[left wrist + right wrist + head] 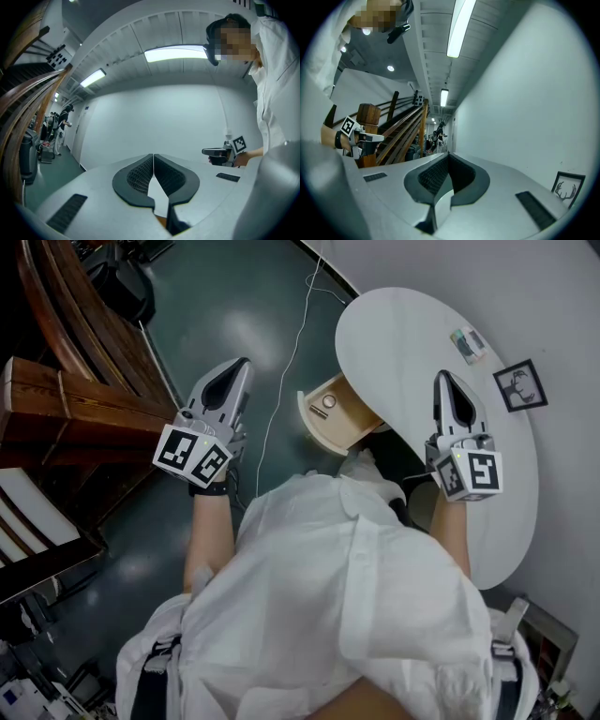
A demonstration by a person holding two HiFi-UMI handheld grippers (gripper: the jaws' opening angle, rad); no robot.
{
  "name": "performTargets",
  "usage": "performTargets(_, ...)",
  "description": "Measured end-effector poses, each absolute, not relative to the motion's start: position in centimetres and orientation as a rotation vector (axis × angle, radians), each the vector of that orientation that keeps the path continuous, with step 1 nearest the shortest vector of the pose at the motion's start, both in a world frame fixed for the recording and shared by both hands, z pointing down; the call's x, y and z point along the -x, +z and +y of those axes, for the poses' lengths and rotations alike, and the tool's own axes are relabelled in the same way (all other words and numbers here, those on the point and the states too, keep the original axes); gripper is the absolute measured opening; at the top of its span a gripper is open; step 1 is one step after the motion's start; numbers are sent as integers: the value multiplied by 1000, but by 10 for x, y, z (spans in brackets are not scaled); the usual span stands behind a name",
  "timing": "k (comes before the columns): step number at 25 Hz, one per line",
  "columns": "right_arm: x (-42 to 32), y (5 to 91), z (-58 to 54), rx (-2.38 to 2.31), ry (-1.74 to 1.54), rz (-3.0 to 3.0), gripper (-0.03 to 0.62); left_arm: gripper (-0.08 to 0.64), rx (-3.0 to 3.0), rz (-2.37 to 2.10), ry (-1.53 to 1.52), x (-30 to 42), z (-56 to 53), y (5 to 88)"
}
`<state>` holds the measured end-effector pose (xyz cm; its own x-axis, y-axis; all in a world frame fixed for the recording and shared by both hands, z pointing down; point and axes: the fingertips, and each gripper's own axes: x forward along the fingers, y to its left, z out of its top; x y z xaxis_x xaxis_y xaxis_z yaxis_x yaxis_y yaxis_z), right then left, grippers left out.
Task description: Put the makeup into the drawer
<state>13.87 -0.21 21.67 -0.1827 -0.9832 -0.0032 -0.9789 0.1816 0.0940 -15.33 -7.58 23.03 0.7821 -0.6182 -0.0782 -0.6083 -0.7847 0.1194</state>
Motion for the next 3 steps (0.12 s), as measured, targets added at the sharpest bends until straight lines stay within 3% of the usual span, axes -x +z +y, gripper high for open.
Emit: performTargets(3, -138, 214, -6, -1964, -128, -2368, 9, 18, -2883, -991, -177, 153, -77, 231)
